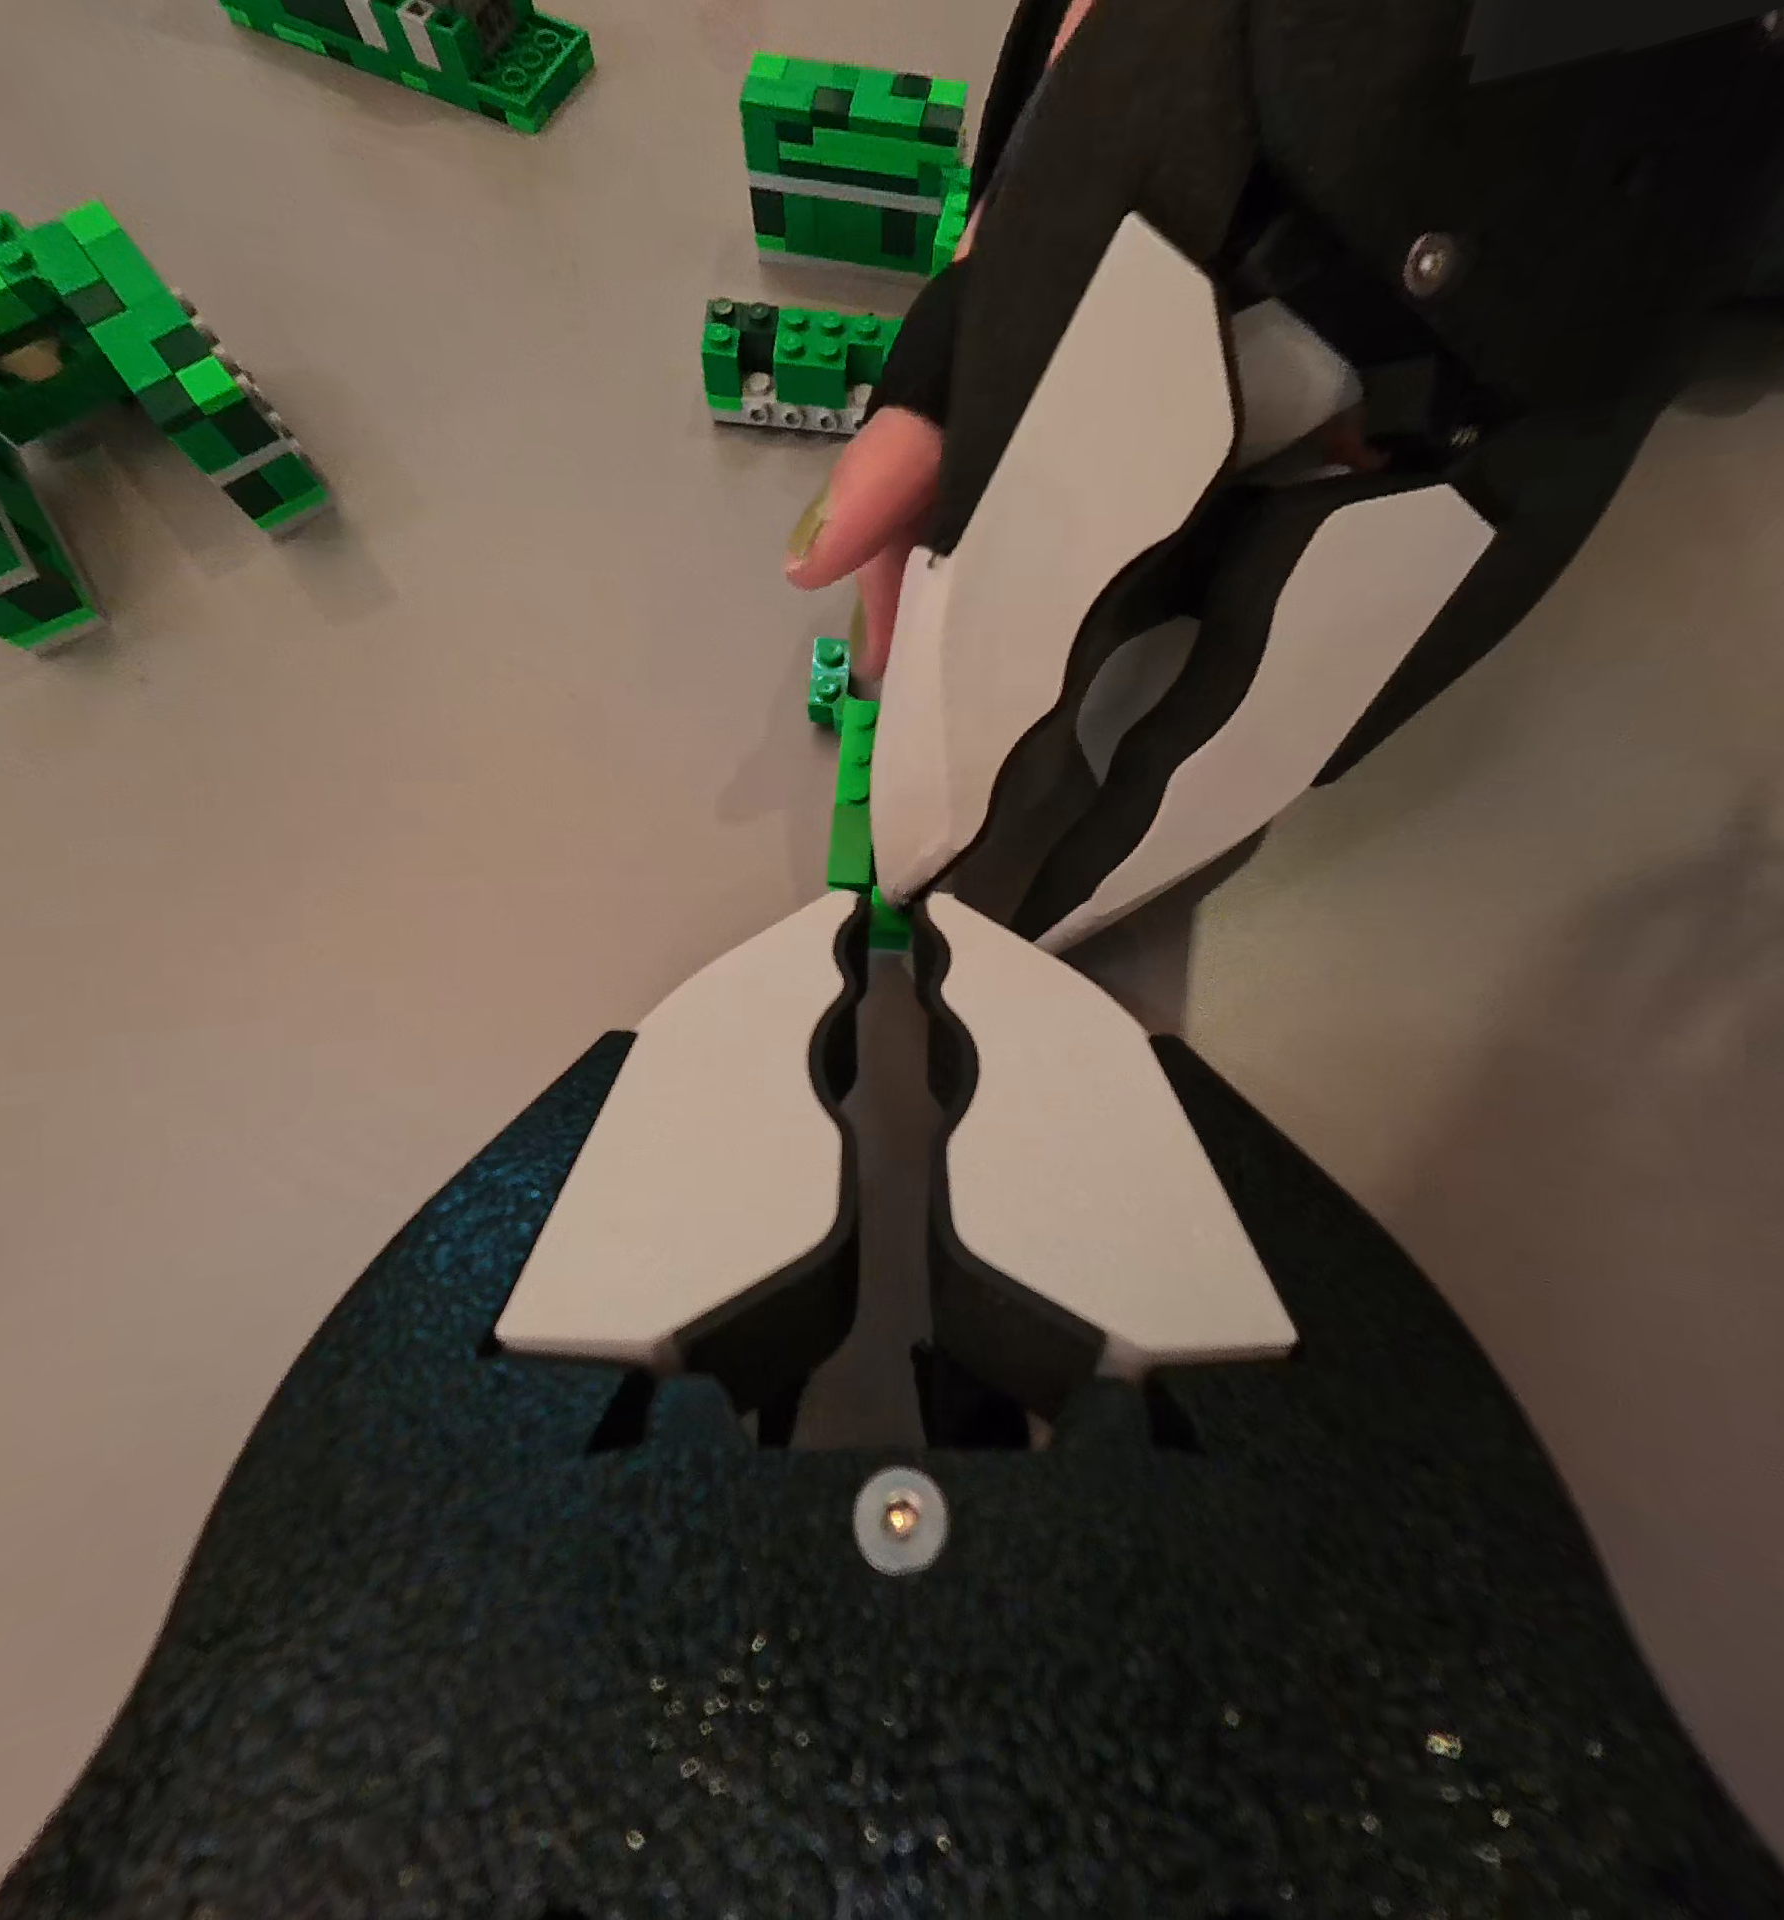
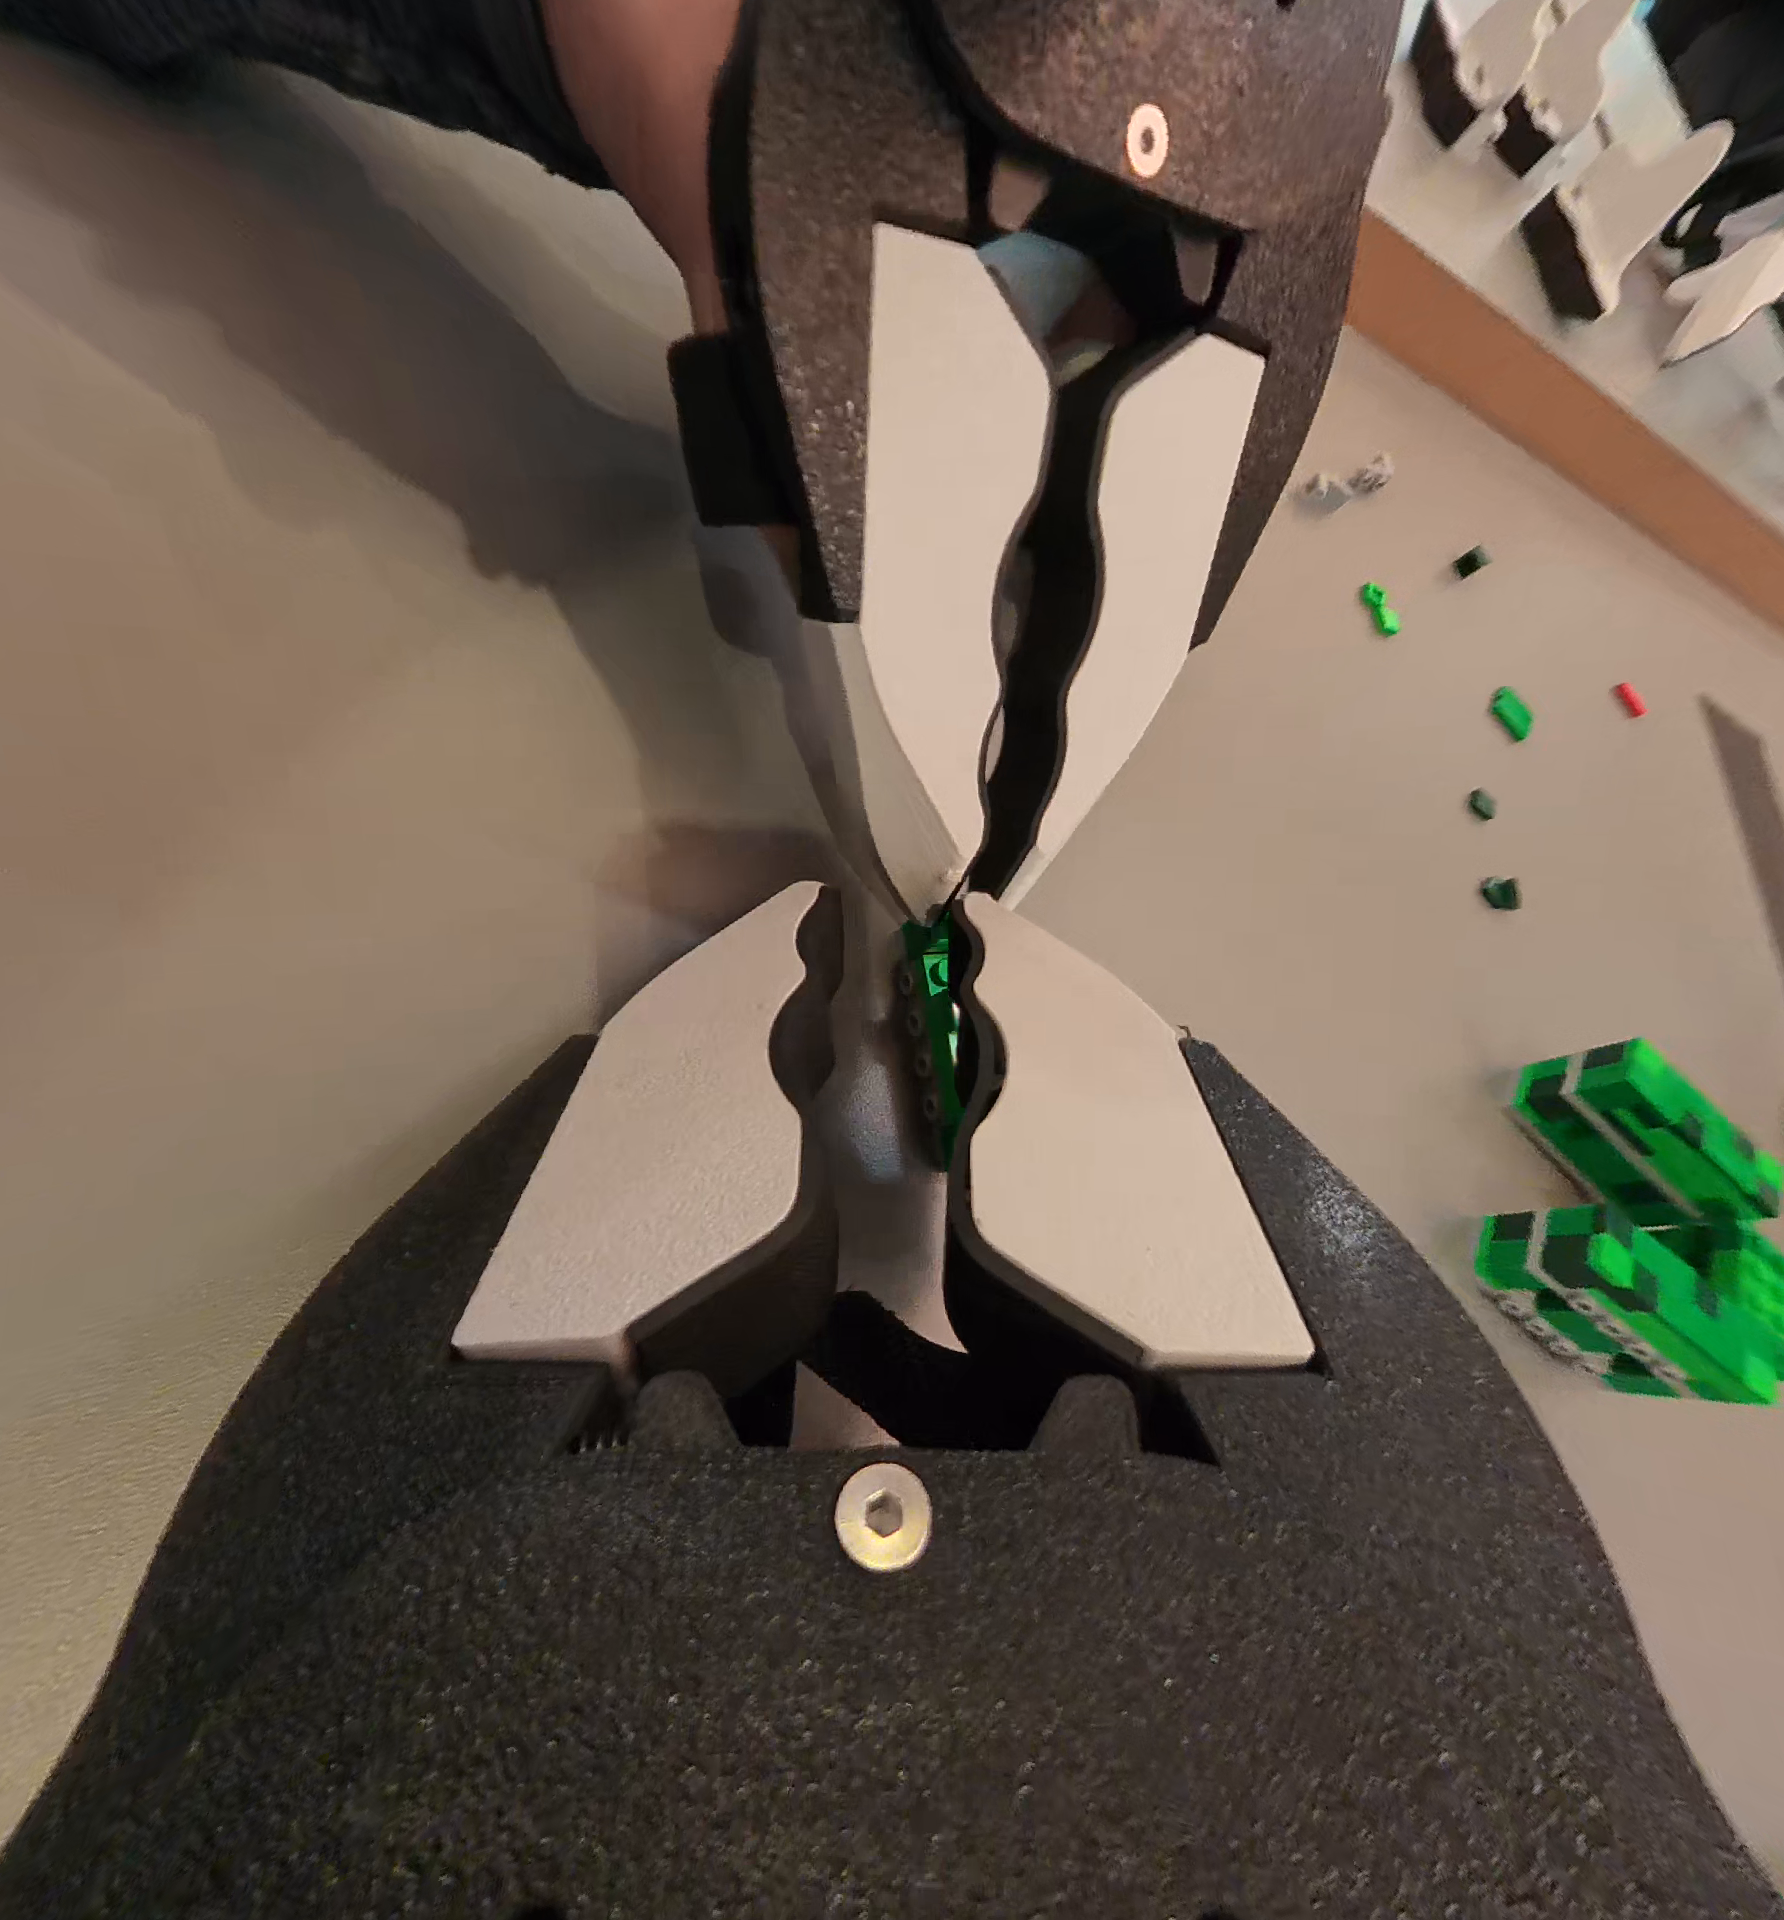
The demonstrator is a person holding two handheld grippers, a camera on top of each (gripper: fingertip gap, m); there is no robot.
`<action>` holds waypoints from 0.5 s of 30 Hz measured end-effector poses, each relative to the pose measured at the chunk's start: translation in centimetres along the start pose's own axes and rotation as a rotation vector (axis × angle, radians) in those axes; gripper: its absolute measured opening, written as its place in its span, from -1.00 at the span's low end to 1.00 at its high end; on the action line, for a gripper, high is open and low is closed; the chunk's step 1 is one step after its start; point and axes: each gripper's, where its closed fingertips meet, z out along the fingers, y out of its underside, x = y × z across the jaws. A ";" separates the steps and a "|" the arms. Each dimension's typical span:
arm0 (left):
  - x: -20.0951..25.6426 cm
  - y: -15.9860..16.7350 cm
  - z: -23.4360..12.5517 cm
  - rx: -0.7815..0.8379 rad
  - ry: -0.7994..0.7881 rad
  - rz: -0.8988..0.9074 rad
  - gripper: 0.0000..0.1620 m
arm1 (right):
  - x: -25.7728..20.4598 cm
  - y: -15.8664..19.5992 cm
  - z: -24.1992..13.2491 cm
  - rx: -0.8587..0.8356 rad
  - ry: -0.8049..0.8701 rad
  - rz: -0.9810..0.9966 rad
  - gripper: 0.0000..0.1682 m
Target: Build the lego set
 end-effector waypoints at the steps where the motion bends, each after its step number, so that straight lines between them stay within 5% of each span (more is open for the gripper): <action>1: 0.0 0.0 0.0 0.001 0.003 0.000 -0.91 | 0.0 0.0 0.0 -0.003 -0.007 0.011 -0.78; 6: 0.1 0.0 0.0 0.010 0.024 -0.003 -0.89 | -0.1 -0.1 0.0 0.011 -0.043 0.079 -0.76; 15: 0.1 0.7 -0.5 0.003 0.052 0.033 -0.48 | -0.2 -0.1 0.0 0.011 -0.052 0.084 -0.75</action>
